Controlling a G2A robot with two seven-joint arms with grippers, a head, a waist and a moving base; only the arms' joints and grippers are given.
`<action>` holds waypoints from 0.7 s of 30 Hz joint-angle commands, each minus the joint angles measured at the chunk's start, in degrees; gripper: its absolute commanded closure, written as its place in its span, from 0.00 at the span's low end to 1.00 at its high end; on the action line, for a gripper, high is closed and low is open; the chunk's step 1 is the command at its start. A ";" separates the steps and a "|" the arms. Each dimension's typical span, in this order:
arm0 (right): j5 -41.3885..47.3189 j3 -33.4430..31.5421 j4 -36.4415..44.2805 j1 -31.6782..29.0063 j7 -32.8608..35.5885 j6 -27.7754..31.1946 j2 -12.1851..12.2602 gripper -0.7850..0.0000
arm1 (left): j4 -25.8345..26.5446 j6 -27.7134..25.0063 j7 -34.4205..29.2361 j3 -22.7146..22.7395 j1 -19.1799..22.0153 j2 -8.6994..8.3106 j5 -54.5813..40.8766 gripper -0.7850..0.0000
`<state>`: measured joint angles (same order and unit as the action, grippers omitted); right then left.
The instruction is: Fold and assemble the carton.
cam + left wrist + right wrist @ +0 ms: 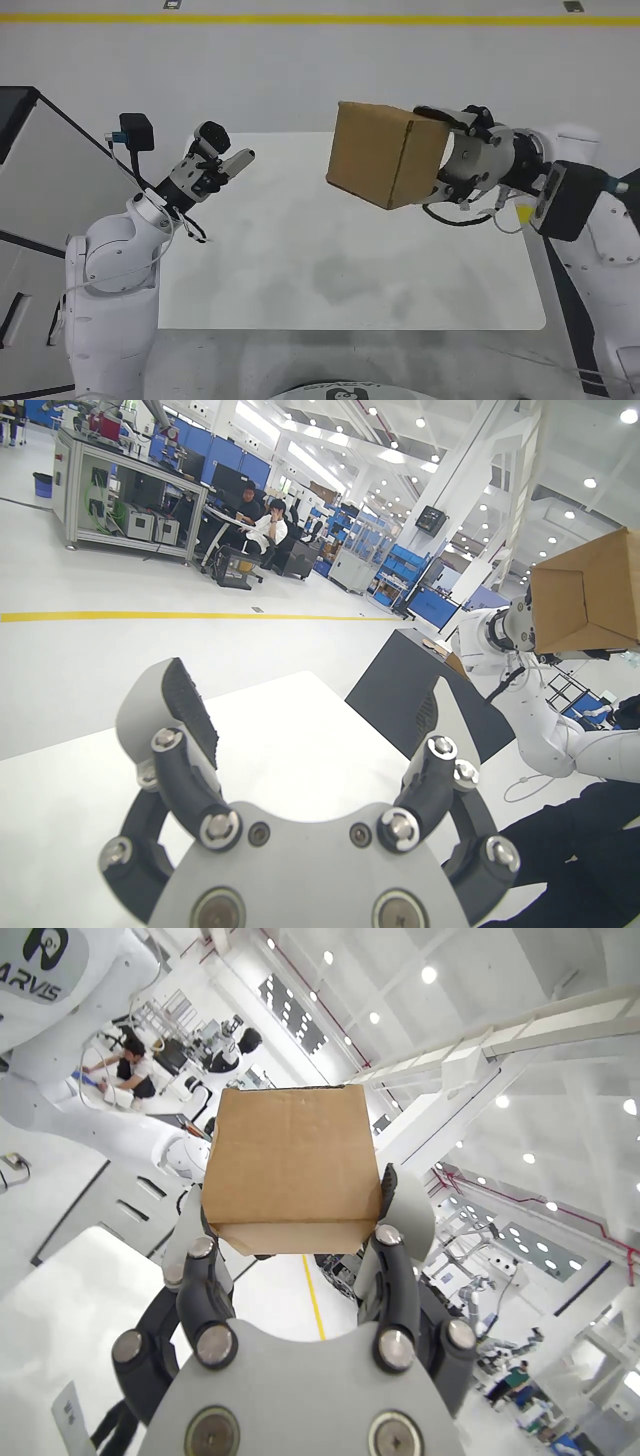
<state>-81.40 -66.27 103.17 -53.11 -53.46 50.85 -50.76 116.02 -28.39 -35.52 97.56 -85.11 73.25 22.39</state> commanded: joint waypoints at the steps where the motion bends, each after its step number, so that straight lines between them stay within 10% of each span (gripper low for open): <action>1: 6.29 1.08 -0.15 -0.16 0.99 0.98 -0.03 1.00 | 0.00 0.00 0.00 0.00 0.00 0.00 0.00 0.00; 21: 25.15 6.37 0.86 -2.98 6.84 6.44 -0.85 1.00 | 0.00 0.00 0.00 0.00 0.00 0.00 0.00 0.00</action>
<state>-58.31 -60.60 104.19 -55.21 -47.14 56.70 -51.49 116.02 -28.39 -35.52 97.56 -85.11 73.25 22.39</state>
